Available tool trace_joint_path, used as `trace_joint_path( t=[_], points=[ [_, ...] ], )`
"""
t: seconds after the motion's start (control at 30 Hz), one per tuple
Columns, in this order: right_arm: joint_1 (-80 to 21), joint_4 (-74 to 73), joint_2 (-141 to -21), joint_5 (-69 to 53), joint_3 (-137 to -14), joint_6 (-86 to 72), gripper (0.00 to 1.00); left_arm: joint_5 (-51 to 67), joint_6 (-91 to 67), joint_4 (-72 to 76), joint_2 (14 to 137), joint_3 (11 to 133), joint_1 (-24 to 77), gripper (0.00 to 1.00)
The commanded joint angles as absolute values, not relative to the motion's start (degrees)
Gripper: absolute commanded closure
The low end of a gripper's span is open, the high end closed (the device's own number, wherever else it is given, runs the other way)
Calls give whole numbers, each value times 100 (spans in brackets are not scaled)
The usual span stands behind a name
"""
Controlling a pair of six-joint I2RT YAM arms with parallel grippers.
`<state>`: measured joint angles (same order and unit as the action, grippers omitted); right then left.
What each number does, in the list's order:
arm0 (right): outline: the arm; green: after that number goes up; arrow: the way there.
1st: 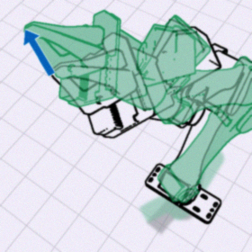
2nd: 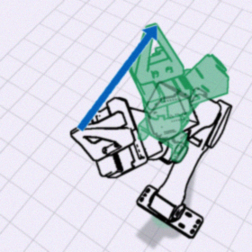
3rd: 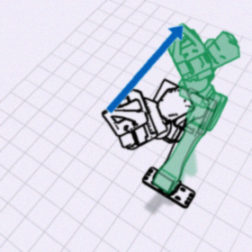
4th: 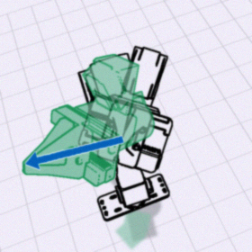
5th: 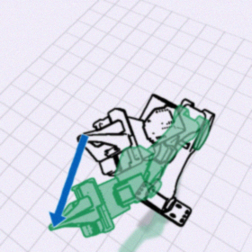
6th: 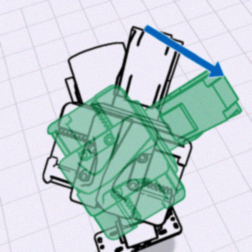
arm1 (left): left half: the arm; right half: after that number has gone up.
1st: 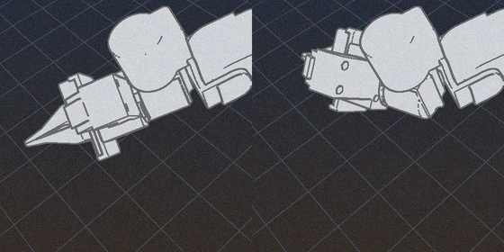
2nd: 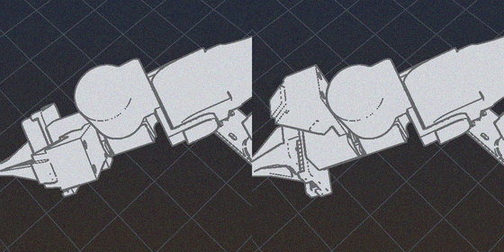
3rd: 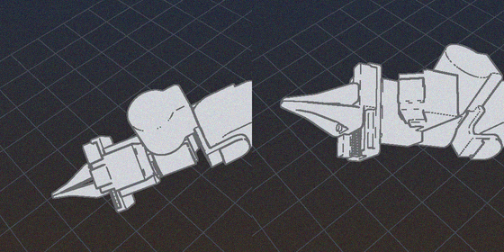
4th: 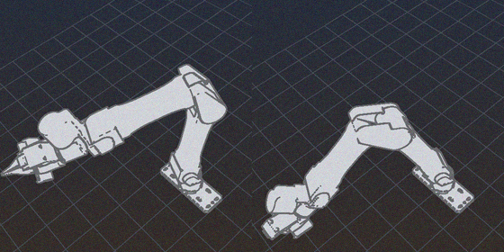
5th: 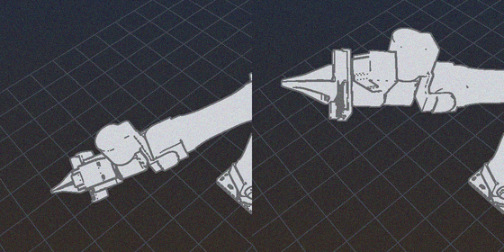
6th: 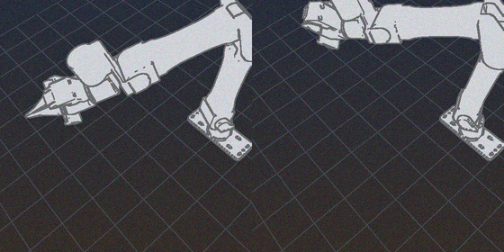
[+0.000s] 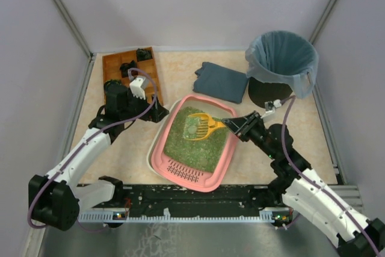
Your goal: Clean the litter box
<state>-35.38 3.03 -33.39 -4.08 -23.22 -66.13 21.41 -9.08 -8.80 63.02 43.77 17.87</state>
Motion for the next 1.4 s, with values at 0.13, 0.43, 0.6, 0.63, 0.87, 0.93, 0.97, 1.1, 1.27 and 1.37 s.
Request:
trace_joint_path(
  t=[0.13, 0.43, 0.6, 0.63, 0.87, 0.93, 0.97, 1.1, 1.27, 1.37],
  points=[
    [-3331, 1039, -2831, -928, -1958, -7009, 100, 2131, -750, -749, 6315, 4483, 1898, 9],
    [-3262, 1952, -2343, -962, -1024, -7896, 100, 1951, -664, -825, 6285, 4513, 1907, 11],
    [-3165, 1768, -1698, -361, -664, -8285, 100, 2079, -711, -768, 6329, 4492, 1905, 12],
    [-3164, 2006, -1828, -499, -640, -8301, 100, 2095, -724, -706, 6322, 4457, 1907, 12],
    [-2967, 1135, -1552, -403, -968, -8013, 100, 2135, -776, -685, 6353, 4433, 1907, 14],
    [-2953, 1956, -1742, -633, -641, -8234, 100, 2127, -779, -628, 6309, 4373, 1907, 14],
    [-2953, 2233, -2026, -979, -687, -8140, 100, 2120, -788, -590, 6300, 4347, 1907, 14],
    [-2848, 1964, -1947, -998, -644, -8193, 100, 2104, -785, -637, 6353, 4409, 1906, 15],
    [-2689, 2421, -1955, -1288, -553, -8313, 100, 2064, -806, -586, 6277, 4308, 1905, 15],
    [-2581, 2003, -1947, -1445, -817, -7962, 100, 2078, -810, -563, 6320, 4335, 1907, 16]
  ],
)
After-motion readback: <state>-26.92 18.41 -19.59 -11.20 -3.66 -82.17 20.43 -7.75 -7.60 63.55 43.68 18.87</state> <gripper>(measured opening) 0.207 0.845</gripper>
